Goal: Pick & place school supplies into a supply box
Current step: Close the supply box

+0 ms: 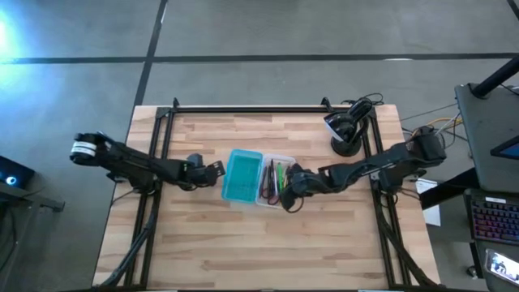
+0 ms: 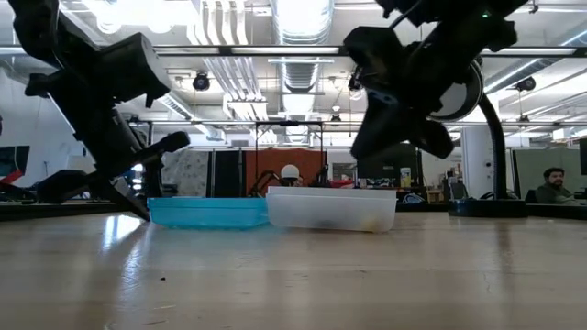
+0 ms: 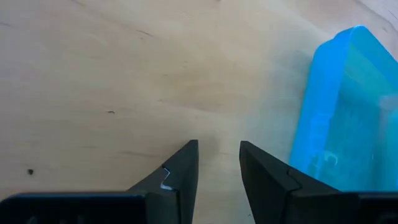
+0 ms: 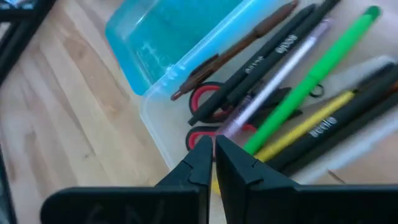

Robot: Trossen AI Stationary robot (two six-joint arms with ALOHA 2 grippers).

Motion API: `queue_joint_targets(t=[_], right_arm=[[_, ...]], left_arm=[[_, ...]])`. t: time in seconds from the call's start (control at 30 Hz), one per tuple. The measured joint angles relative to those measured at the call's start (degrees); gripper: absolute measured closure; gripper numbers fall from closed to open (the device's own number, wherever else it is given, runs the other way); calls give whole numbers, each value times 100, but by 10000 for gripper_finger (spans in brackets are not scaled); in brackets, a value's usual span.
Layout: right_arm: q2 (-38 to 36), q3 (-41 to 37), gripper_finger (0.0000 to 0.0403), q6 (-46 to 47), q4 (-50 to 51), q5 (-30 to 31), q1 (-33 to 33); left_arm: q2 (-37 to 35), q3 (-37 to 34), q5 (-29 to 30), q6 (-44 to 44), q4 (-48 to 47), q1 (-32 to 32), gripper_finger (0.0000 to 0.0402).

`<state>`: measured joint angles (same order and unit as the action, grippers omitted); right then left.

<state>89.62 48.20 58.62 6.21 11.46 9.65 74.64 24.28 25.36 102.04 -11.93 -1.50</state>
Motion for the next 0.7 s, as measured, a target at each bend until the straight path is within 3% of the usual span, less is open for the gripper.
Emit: queue_joint_targets(t=[0.3,0.47,0.7], right_arm=[[890,539,390,-231,70,-311,-20],[1001,609,390,-348,147,-317,-22],[995,597,390,-357,236,-316,-50]], left_arm=[[28,174,18,-320,234,42,298],[85,185,-178,-702,549,81,298],[280,196,-439,-636,267,116,298]])
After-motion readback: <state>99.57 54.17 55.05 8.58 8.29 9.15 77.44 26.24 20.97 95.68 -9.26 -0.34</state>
